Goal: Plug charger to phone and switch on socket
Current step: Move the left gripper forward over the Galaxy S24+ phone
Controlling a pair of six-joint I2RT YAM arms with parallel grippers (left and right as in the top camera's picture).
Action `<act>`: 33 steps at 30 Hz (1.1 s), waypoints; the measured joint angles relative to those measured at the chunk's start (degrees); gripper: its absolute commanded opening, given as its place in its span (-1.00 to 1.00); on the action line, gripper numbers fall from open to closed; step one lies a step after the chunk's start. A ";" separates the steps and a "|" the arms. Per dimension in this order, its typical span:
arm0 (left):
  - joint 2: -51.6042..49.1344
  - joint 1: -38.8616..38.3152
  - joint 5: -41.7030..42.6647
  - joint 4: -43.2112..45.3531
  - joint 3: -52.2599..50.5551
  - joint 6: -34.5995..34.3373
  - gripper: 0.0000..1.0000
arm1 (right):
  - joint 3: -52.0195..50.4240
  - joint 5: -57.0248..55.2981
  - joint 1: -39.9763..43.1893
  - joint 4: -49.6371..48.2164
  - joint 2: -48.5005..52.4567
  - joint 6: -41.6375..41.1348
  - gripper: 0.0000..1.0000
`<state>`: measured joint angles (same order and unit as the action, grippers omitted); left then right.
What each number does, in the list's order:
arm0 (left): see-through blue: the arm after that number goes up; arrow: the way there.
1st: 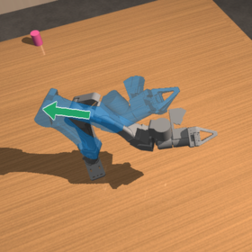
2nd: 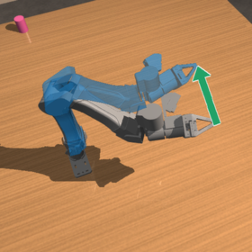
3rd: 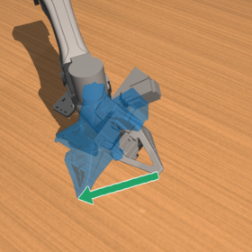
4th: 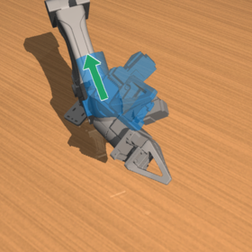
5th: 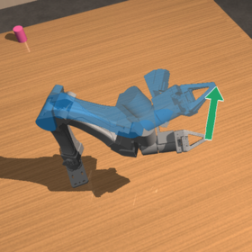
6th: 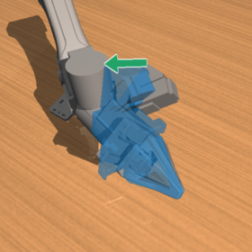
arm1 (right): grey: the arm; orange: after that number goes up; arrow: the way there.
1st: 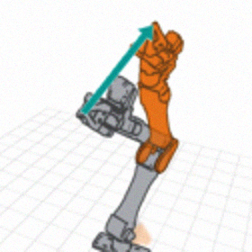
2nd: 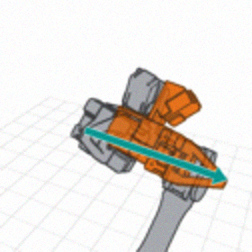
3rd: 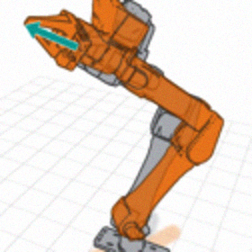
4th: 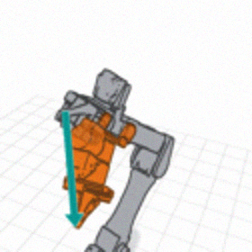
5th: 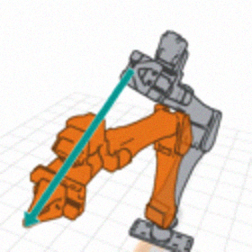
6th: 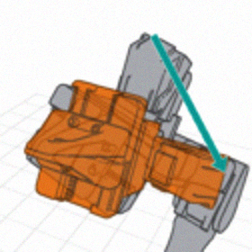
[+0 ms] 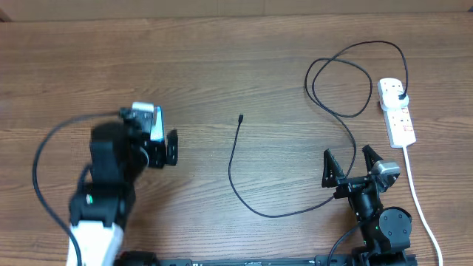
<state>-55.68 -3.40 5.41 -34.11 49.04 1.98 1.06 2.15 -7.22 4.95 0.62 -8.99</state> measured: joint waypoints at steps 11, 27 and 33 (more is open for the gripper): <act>-23.61 0.00 5.81 -27.71 34.58 -2.10 0.99 | 0.00 0.00 0.00 0.02 0.00 -0.02 1.00; -40.09 0.02 6.34 -24.37 36.52 -3.37 0.99 | 0.00 0.00 0.00 0.02 0.00 0.00 1.00; -42.80 1.40 2.08 -23.23 36.52 -11.26 0.99 | 0.00 0.00 0.00 0.00 0.00 -0.02 1.00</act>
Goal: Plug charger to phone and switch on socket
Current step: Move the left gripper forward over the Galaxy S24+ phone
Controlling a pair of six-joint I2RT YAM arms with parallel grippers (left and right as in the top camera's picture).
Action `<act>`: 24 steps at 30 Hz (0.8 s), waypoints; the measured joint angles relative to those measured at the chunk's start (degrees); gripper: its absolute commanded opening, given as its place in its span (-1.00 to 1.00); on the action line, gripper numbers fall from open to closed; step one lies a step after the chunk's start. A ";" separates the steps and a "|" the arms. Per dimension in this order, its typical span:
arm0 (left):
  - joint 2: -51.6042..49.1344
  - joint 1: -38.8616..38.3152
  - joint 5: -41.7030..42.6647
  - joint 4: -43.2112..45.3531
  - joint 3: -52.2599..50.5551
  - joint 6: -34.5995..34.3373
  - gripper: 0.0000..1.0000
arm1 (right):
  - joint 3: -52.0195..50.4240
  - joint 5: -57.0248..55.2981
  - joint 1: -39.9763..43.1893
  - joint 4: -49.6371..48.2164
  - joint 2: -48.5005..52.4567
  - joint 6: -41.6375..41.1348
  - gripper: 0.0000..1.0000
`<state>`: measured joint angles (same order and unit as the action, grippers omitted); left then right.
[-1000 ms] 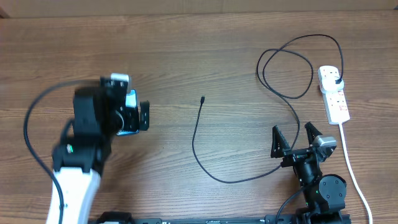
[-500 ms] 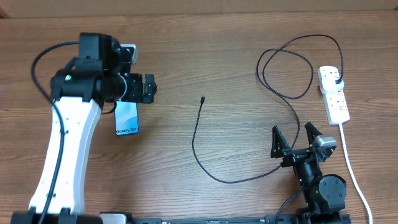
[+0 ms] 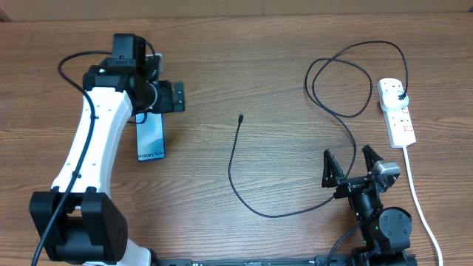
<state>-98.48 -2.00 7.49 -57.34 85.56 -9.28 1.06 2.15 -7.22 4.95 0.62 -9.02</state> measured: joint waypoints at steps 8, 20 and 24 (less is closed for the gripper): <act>-0.15 5.27 -4.39 -1.40 0.00 -10.34 0.99 | 0.00 0.00 0.00 0.02 0.00 0.02 0.99; -0.15 6.12 -5.42 -2.89 0.00 -13.07 0.99 | 0.00 0.00 0.00 0.00 0.00 0.00 1.00; -0.15 6.12 -5.44 -2.91 0.00 -13.09 0.99 | 0.00 -0.02 0.00 0.00 0.00 0.00 1.00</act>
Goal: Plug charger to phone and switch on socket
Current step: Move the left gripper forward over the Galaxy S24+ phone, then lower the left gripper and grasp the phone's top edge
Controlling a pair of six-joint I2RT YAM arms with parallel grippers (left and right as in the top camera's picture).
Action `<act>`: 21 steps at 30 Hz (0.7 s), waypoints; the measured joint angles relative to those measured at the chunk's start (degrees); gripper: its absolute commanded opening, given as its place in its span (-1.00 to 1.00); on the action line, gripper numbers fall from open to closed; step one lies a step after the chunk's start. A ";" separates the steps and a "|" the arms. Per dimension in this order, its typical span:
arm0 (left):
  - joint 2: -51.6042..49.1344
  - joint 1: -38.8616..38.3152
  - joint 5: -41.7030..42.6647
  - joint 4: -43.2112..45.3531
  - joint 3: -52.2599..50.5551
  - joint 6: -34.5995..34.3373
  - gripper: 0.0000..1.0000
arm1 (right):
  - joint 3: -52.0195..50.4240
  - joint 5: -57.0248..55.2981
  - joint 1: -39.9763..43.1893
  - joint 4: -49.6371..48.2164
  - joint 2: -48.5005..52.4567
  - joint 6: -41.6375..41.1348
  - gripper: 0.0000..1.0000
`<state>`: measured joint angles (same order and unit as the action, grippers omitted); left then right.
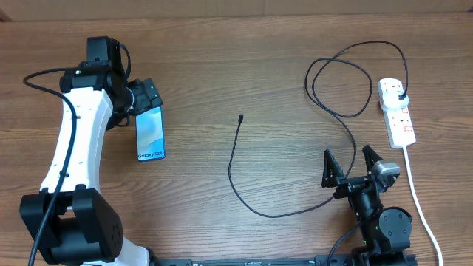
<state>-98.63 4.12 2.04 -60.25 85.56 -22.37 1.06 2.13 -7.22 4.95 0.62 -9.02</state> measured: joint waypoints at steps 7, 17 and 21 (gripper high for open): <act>-0.11 0.00 -0.79 2.14 -1.51 2.95 1.00 | 0.00 0.00 0.00 0.02 0.00 0.00 1.00; -4.72 0.00 -4.94 4.61 -2.82 6.27 0.96 | 0.00 0.02 0.00 -0.02 0.00 0.02 1.00; -8.61 0.00 -5.46 4.61 -2.82 6.58 0.88 | -0.02 0.02 0.00 0.02 0.00 0.02 1.00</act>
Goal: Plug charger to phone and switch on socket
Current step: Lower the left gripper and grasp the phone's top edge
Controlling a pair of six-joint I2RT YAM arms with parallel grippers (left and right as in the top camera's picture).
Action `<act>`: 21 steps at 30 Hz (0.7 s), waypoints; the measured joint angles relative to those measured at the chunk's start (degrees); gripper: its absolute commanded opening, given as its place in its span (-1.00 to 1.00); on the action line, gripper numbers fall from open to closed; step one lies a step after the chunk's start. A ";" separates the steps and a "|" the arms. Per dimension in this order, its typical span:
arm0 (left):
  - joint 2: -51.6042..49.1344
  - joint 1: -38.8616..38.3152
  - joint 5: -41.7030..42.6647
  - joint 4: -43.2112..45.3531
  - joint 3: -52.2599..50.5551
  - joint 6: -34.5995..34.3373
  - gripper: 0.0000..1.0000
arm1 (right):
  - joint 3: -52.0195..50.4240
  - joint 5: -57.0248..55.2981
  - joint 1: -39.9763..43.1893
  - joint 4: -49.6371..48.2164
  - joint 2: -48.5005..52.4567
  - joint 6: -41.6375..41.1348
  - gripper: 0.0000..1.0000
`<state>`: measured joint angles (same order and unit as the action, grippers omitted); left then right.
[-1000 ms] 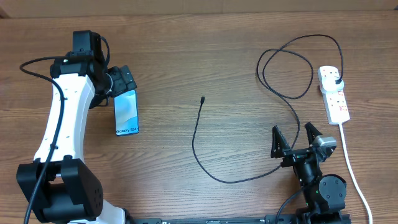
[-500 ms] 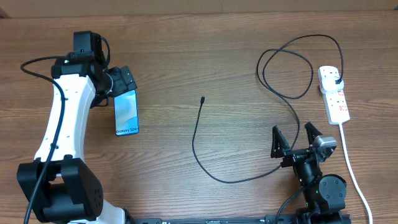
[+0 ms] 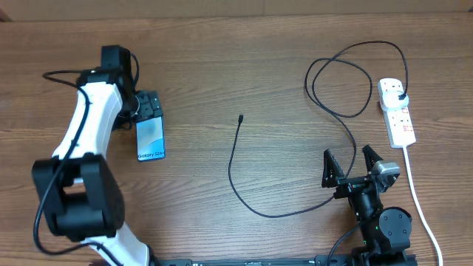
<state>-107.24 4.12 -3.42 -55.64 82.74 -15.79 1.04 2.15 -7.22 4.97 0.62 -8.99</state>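
The phone [image 3: 151, 139] lies flat, screen up, at the table's left. My left gripper [image 3: 150, 105] sits at the phone's far end, its fingers about a phone's width apart and covering that edge. The black charger cable [image 3: 231, 170] lies mid-table, its free plug tip [image 3: 241, 118] well to the right of the phone. The cable loops right to the white socket strip [image 3: 397, 112], where its other end is plugged in. My right gripper [image 3: 349, 165] stands open near the front edge, right of the cable's low bend, holding nothing.
The strip's white cord [image 3: 420, 203] runs down the right side past my right arm's base. The cable's big loops [image 3: 347, 74] lie at the back right. Bare wood lies between the phone and the plug tip.
My left gripper has come nearer and slightly right, from just beyond the phone's far end onto that end. Phone, cable and right arm have not moved.
First my left arm hung low over the phone, hiding most of it. Then the gripper was open beyond the phone's far right corner, and the phone lay in full view. It then stood just beyond the far end, and now it sits on that end.
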 measured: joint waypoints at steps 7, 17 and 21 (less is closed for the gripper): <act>-6.91 0.00 -0.74 0.66 -0.11 0.57 0.89 | 0.02 -0.02 0.00 0.00 0.00 0.00 1.00; -10.12 0.00 -2.34 4.31 -0.20 1.22 0.88 | 0.02 0.00 0.00 0.00 0.00 -0.02 1.00; -10.43 0.00 -0.33 5.70 -0.20 1.25 0.88 | 0.00 -0.02 0.00 0.02 0.00 0.00 1.00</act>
<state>-117.67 4.12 -3.75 -49.93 82.54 -14.55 1.04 2.13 -7.22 4.99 0.62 -8.99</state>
